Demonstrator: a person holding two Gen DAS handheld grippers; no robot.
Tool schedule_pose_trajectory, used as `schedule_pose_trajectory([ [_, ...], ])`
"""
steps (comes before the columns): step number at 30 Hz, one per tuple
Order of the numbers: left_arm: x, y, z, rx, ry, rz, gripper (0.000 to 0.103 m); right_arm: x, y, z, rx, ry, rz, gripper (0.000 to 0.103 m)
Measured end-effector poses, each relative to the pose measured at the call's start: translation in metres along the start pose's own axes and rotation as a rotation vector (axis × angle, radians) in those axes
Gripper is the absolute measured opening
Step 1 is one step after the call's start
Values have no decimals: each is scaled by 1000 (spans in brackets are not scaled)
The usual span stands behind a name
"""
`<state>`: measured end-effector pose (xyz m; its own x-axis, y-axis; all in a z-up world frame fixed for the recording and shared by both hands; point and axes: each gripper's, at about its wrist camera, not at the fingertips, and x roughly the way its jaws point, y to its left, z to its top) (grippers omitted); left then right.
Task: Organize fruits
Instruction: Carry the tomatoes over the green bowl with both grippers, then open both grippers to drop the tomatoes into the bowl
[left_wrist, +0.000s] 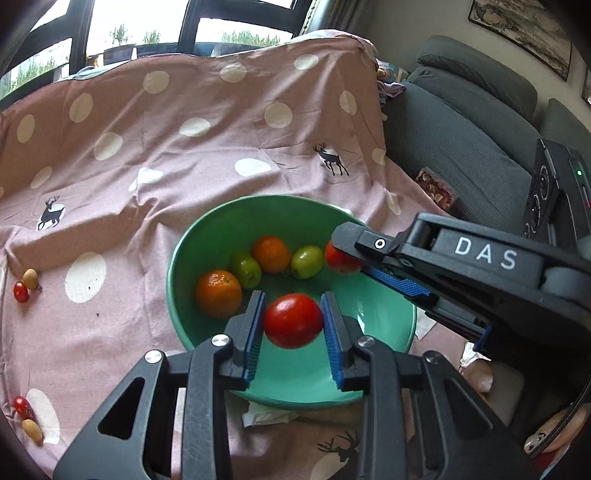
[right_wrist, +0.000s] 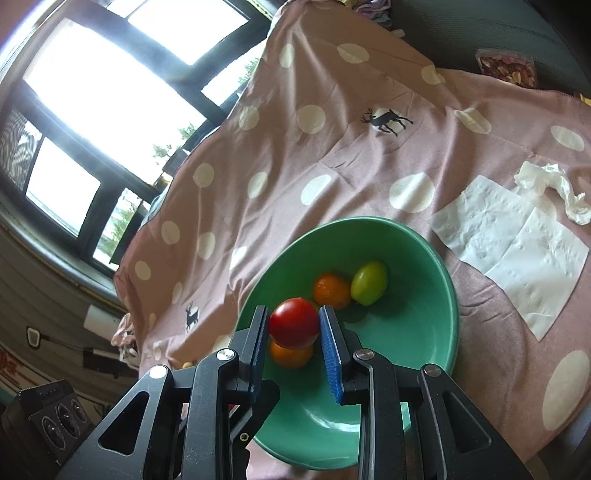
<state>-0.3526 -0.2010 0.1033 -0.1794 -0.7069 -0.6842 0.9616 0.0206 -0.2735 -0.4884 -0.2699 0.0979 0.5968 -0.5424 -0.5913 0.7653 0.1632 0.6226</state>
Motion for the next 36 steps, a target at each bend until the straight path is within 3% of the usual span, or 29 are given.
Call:
schedule_pose_trajectory([
  [14, 27, -7, 0, -6, 77, -66, 30, 1, -22, 4, 50, -1, -69, 30],
  [36, 42, -10, -2, 2, 120, -59, 31, 6, -27, 4, 51, 16, -163, 30],
])
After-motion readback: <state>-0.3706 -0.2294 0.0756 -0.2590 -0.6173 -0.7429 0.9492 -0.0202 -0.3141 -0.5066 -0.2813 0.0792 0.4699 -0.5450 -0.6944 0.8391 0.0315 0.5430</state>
